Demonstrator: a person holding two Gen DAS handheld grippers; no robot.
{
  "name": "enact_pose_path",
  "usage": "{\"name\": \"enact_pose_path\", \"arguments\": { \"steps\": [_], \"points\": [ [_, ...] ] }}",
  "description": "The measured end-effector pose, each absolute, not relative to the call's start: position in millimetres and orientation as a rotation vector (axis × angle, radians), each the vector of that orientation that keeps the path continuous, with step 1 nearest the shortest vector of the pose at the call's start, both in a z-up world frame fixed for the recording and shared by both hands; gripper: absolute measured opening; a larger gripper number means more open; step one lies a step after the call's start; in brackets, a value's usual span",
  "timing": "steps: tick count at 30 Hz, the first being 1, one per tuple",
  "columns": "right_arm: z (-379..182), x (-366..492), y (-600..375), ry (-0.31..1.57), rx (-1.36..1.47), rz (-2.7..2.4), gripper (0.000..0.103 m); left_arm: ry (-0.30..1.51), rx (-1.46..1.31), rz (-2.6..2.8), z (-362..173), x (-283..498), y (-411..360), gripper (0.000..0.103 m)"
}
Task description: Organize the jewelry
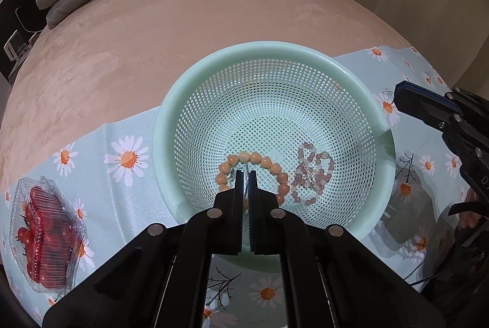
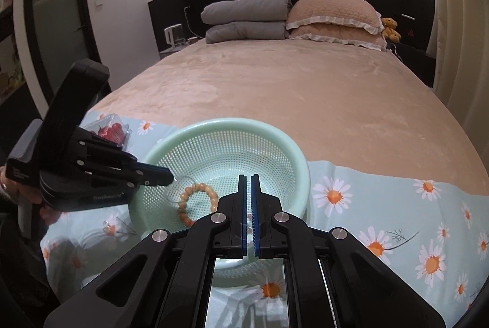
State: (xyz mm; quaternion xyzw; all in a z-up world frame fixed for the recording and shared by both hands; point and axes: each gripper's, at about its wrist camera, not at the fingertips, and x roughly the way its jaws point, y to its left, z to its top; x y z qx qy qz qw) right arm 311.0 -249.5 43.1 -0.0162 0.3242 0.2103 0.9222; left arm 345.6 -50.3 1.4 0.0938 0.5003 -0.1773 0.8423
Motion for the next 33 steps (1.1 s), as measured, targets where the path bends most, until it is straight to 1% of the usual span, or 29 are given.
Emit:
{"name": "enact_pose_path", "arguments": {
  "steps": [2, 3, 4, 5, 6, 7, 8, 9, 10, 11, 12, 13, 14, 18, 26, 33],
  "points": [
    [45, 313, -248, 0.666, -0.049, 0.42, 0.004, 1.057, 0.193, -0.37, 0, 346, -50, 0.004],
    [45, 315, -248, 0.67, -0.052, 0.411, 0.004, 1.058, 0.19, -0.373, -2, 346, -52, 0.008],
    [45, 316, -249, 0.678, -0.052, 0.405, 0.009, 1.056, 0.189, -0.375, -2, 346, -52, 0.013],
    [45, 316, -251, 0.678, -0.049, 0.393, 0.023, 1.051, 0.188, -0.371, -1, 345, -52, 0.03],
    [46, 316, -254, 0.67, -0.042, 0.372, 0.034, 1.042, 0.187, -0.363, 0, 345, -50, 0.05],
    [47, 315, -258, 0.658, -0.032, 0.348, 0.058, 1.032, 0.182, -0.354, 3, 344, -49, 0.059],
    [48, 313, -263, 0.641, -0.021, 0.327, 0.066, 1.021, 0.172, -0.355, 5, 343, -46, 0.065],
    [49, 313, -268, 0.636, -0.009, 0.315, 0.068, 1.015, 0.165, -0.356, 8, 342, -44, 0.066],
    [49, 313, -273, 0.636, 0.004, 0.301, 0.072, 1.01, 0.164, -0.349, 10, 341, -41, 0.068],
    [49, 314, -279, 0.635, 0.013, 0.282, 0.079, 0.999, 0.166, -0.334, 13, 340, -39, 0.077],
    [49, 314, -284, 0.631, 0.017, 0.257, 0.082, 0.987, 0.166, -0.321, 16, 338, -35, 0.08],
    [48, 314, -289, 0.631, 0.018, 0.238, 0.084, 0.979, 0.157, -0.311, 19, 337, -30, 0.081],
    [47, 315, -294, 0.637, 0.023, 0.226, 0.084, 0.976, 0.142, -0.303, 21, 338, -25, 0.084],
    [40, 318, -314, 0.659, 0.042, 0.174, 0.085, 0.983, 0.09, -0.253, 23, 336, 0, 0.09],
    [3, 327, -339, 0.749, 0.088, 0.084, 0.085, 1.048, 0.055, -0.159, -2, 328, 45, 0.091],
    [-37, 335, -338, 0.843, 0.065, 0.031, 0.085, 1.097, 0.04, -0.137, -29, 318, 63, 0.091]
  ]
}}
